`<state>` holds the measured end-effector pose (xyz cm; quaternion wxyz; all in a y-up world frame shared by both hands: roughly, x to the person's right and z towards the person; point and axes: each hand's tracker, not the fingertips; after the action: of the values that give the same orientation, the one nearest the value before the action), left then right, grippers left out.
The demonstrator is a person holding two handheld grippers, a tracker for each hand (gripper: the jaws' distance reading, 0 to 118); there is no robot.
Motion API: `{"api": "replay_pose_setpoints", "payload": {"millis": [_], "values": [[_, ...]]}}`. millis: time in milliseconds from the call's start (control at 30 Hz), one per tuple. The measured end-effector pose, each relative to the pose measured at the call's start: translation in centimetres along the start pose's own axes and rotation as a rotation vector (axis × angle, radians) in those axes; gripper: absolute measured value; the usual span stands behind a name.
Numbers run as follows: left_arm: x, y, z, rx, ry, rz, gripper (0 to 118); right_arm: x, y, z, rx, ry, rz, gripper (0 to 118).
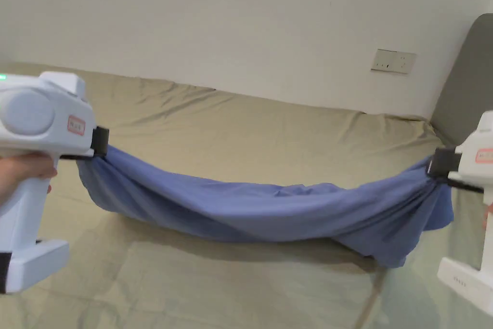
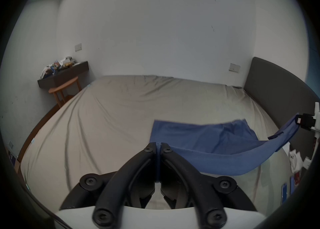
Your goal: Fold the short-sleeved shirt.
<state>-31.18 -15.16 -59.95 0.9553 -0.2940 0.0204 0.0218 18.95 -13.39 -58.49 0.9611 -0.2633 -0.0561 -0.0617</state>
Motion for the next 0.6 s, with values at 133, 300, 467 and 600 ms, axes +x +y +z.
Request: {"api": "replay_pose_setpoints", "payload": {"millis": [133,300,467,600], "values": [[-1.2,-4.9,2.7,-0.016,-0.008,0.001,4,1.3,-6.0,3.4,-0.049,0.036,0.036,8],[-3.2,-9.7,6.3,-0.029,-0.031,0.046,4,3.2,-12.2,6.7,-0.094,0.083,0.036,8],[-4.7,-14.2,9.8,-0.021,-0.018,0.1,4,4.2,-16.9,9.8,-0.13,0.105,0.039,8],[-5.6,-18.0,12.3,-0.005,-0.01,0.128,4,4.7,-19.9,12.0,-0.161,0.116,0.032,8]]}}
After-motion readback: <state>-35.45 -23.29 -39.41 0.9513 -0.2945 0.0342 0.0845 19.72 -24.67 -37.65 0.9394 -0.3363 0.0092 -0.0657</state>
